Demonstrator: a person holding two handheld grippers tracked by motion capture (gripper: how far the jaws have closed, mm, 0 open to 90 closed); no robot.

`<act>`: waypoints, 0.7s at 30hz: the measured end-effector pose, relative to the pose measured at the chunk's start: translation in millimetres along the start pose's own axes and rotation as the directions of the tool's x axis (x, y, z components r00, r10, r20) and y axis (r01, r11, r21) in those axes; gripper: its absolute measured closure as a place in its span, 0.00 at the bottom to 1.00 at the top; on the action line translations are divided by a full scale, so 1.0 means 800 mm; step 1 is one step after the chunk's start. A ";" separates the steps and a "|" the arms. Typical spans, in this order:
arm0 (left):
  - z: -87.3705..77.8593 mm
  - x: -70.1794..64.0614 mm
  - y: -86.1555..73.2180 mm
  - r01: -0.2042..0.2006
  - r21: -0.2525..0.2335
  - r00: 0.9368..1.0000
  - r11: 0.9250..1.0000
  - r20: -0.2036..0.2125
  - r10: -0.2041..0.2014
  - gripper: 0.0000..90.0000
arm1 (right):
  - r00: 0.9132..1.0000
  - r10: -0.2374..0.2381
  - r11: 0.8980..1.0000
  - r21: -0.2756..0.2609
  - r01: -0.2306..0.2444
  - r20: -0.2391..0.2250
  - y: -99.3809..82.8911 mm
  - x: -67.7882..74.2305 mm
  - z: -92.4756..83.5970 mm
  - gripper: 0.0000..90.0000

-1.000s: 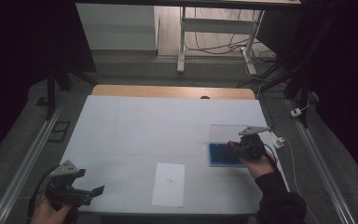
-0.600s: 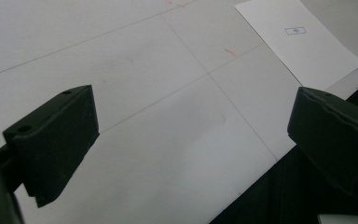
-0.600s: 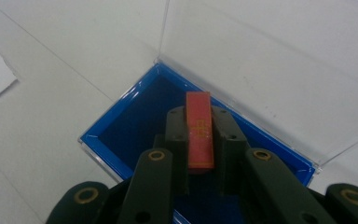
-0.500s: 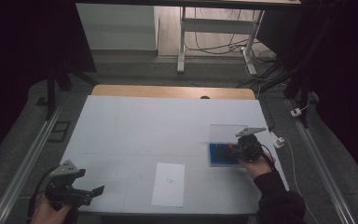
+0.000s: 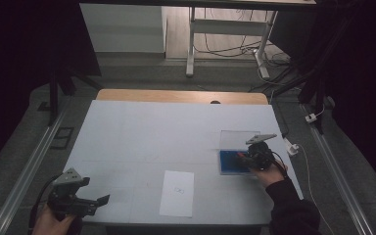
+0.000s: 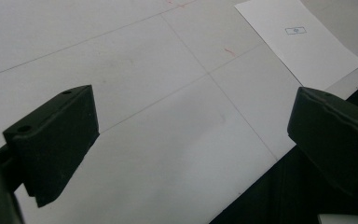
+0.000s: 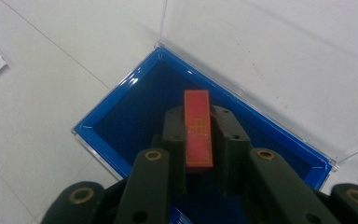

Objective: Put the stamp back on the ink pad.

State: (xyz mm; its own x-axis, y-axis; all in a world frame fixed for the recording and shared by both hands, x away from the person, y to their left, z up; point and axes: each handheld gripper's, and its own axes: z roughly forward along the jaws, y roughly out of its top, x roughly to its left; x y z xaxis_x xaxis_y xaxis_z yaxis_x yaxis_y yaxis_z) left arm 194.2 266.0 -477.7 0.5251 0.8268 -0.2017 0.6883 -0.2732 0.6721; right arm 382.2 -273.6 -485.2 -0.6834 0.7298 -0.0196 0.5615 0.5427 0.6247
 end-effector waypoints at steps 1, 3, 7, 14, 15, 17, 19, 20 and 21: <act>0.000 0.000 0.000 0.000 -0.001 1.000 1.000 0.000 0.000 0.02 | 1.000 0.000 1.000 -0.002 0.000 0.001 0.000 0.000 0.000 0.83; 0.000 0.000 0.000 0.001 -0.001 1.000 1.000 0.001 -0.001 0.02 | 1.000 0.005 1.000 -0.011 -0.005 0.001 0.001 0.001 -0.002 0.82; 0.000 0.000 0.000 -0.002 -0.001 1.000 1.000 0.001 0.002 0.02 | 1.000 0.005 1.000 -0.023 -0.005 0.007 0.002 0.002 -0.003 0.78; 0.000 0.001 0.000 -0.001 -0.001 1.000 1.000 0.002 0.001 0.02 | 1.000 0.016 0.999 -0.050 -0.015 0.017 0.003 0.004 -0.008 0.65; 0.000 0.001 0.000 0.000 -0.001 1.000 1.000 0.002 0.000 0.02 | 1.000 0.020 0.998 -0.052 -0.019 0.019 0.003 0.004 -0.009 0.61; 0.000 0.001 0.000 0.001 -0.002 1.000 1.000 0.002 -0.001 0.02 | 0.999 0.028 0.998 -0.056 -0.027 0.020 0.004 0.005 -0.009 0.55; 0.000 0.001 0.000 0.001 -0.002 1.000 1.000 0.002 -0.001 0.02 | 0.999 0.034 0.998 -0.058 -0.032 0.017 0.004 0.006 -0.010 0.49; 0.000 0.001 0.000 0.001 -0.003 1.000 1.000 0.003 -0.001 0.02 | 0.999 0.037 0.997 -0.061 -0.036 0.016 0.004 0.006 -0.010 0.46; 0.000 0.001 0.000 0.001 -0.004 1.000 1.000 0.003 -0.001 0.02 | 0.999 0.044 0.997 -0.066 -0.043 0.016 0.004 0.007 -0.011 0.43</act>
State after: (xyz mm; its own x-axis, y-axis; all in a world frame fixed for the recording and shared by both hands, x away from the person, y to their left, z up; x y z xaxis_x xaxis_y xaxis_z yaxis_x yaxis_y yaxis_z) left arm 194.2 266.8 -477.8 0.5258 0.8257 -0.2042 0.6869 -0.2706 0.6744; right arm 376.3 -271.3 -476.5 -0.6502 0.7598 -0.0048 0.5586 0.4823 0.6749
